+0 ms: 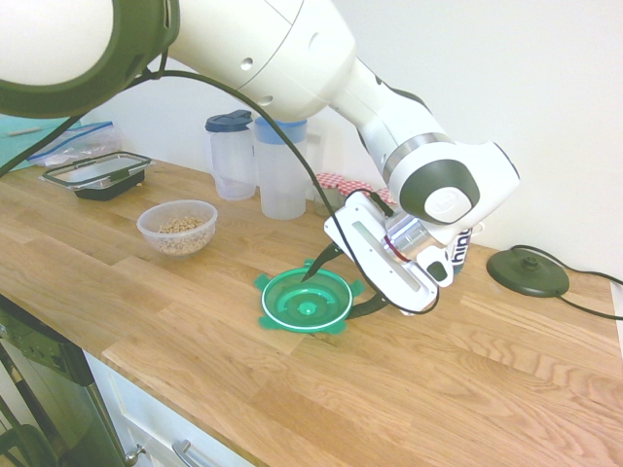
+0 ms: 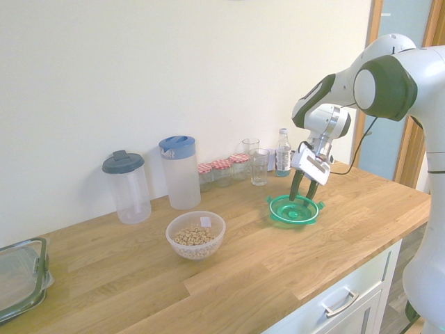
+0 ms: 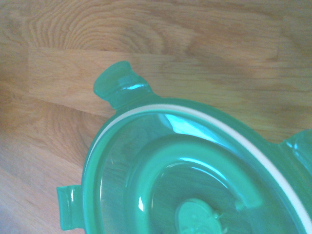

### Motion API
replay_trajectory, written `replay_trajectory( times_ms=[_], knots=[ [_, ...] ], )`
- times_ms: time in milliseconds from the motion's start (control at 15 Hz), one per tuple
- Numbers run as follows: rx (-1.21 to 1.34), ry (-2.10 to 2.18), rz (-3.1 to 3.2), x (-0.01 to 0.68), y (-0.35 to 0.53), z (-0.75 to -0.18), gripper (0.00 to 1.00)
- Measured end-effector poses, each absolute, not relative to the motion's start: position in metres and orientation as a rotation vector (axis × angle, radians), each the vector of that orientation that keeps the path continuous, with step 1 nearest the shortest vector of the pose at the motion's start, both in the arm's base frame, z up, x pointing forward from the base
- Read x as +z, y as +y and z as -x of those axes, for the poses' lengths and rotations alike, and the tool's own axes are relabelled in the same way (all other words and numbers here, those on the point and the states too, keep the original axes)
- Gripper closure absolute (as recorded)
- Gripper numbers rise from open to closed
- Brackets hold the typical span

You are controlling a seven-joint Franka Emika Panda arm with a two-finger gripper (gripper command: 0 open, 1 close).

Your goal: Cover the lid of food container

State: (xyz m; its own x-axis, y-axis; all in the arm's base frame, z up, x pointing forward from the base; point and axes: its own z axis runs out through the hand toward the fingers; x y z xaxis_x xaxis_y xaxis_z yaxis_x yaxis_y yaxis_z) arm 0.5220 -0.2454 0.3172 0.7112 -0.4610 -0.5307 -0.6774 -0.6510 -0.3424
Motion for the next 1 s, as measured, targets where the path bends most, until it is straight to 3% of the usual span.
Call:
replay_trajectory(
  times_ms=[1000],
  knots=[
    [0.575, 0.872, 2.388, 0.296, -0.248, -0.521, 1.0]
  ],
)
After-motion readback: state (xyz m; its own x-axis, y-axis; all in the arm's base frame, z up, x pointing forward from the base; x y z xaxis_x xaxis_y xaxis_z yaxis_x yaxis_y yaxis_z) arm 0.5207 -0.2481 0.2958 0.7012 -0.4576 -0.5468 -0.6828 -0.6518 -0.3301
